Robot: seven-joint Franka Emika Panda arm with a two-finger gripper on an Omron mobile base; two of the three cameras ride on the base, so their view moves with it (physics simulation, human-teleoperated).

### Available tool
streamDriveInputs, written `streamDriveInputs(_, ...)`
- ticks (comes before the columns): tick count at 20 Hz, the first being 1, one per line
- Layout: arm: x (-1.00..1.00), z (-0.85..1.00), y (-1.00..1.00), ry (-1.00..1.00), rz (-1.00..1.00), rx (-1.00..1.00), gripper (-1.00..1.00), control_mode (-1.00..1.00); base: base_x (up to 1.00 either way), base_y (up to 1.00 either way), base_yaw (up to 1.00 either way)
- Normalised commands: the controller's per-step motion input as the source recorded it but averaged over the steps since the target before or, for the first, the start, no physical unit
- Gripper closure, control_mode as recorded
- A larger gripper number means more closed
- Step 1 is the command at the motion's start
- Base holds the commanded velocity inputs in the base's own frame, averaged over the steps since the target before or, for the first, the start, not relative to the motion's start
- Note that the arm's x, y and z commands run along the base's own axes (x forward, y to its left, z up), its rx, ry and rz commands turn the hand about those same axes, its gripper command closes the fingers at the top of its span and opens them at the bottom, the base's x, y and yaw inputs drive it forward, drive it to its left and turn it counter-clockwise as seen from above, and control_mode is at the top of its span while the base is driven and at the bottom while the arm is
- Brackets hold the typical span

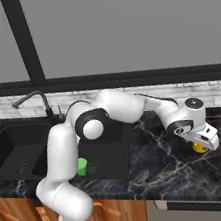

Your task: Move any existing items from the left basin to the right basin for drying. Then move the mug from the counter to the left basin of the sink for washing.

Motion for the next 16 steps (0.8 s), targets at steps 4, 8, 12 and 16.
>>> streamDriveInputs(4, -0.13, -0.05, 0.00, 0.00, -0.01, 0.00, 1.00, -1.00, 0.00, 0.00, 0.00)
streamDriveInputs(8, -0.05, -0.05, 0.00, 0.00, -0.03, 0.00, 1.00, -1.00, 0.00, 0.00, 0.00)
streamDriveInputs(12, 0.00, -0.04, 0.00, 0.06, -0.01, 0.00, 1.00, -1.00, 0.00, 0.00, 0.00)
streamDriveInputs(16, 0.00, 0.00, 0.04, 0.00, 0.00, 0.00, 1.00, -1.00, 0.00, 0.00, 0.00)
